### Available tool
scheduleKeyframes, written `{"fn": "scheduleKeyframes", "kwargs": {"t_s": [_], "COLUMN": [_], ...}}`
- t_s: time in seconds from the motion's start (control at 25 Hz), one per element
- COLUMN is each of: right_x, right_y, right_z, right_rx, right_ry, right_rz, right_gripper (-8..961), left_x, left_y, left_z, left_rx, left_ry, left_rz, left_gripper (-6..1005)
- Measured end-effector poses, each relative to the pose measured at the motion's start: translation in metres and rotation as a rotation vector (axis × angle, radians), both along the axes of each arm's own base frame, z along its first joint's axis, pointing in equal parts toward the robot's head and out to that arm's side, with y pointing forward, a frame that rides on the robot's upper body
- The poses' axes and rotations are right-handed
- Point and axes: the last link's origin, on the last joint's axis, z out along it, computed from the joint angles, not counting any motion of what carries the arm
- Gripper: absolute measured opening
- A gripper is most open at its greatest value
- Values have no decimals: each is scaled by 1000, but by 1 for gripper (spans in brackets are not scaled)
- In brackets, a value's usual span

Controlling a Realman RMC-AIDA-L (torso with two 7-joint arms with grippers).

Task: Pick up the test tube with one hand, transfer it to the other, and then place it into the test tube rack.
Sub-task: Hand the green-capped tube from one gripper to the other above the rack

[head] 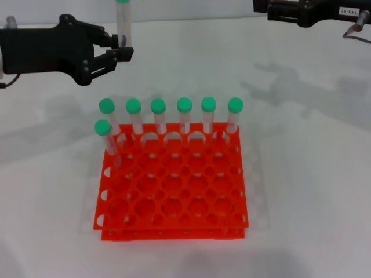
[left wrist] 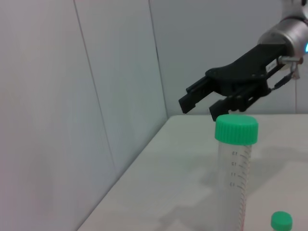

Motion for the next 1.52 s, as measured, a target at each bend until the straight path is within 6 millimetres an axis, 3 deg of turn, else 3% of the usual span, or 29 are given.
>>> {"fn": "scheduleKeyframes", "kwargs": {"t_s": [0.6,1.04,1.52], "right_x": [-1,-7,-13], "right_y": [-6,-10,-14], "right_z": [-13,-40,-51], "right_rx": [-187,-230,-218], "right_ry": [259,299,323], "right_rz": [11,57,113], "right_gripper": [635,636,625], "left_x": [1,9,15], "left_y": [4,7,9], "left_z": [-6,-14,-26], "left_rx": [-23,-45,-111], "left_ry": [1,-16,3], "left_rz": [-8,-13,21], "left_gripper": [190,191,190]}}
